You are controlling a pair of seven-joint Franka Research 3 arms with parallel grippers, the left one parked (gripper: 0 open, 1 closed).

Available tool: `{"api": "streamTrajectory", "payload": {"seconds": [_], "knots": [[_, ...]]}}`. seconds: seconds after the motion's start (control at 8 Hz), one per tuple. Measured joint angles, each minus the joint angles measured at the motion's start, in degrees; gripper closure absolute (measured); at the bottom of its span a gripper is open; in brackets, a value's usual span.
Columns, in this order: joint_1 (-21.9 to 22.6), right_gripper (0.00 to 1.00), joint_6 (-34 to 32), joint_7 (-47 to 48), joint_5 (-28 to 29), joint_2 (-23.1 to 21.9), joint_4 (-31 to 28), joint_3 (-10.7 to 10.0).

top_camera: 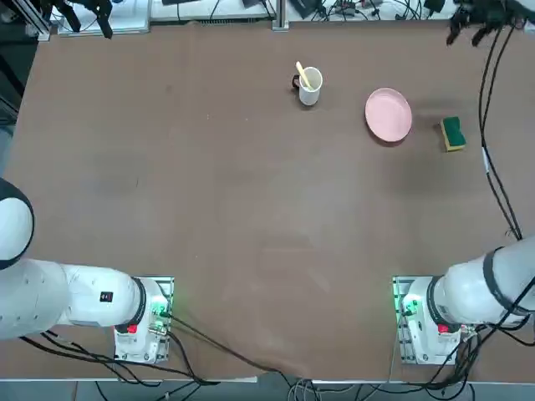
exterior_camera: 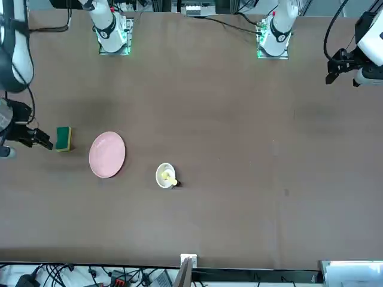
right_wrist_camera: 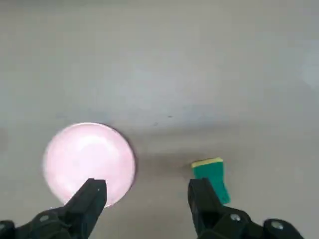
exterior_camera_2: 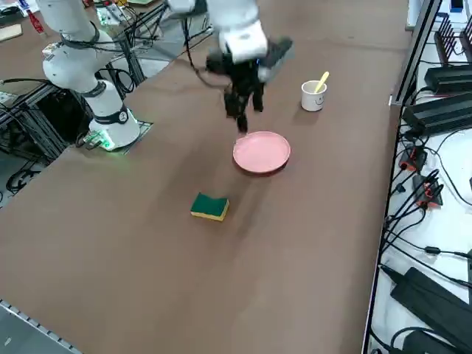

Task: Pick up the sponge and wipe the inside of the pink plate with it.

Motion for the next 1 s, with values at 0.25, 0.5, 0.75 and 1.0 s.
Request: {"api": "streamTrajectory", "payload": {"seconds": [0.25,0.5,0.75,1.0], "knots": [[0.79,0.0,-9.0,-2.17,0.0,-0.3,6.0,-0.01],[0.84,0.0,-14.07,-5.25,0.0,-1.83,9.37,-0.06],[2.1,0.0,-19.08,-5.42,-0.32,-4.79,10.45,0.0],[3.85,0.0,-22.95,-3.45,-0.49,-8.42,10.57,0.42]]}}
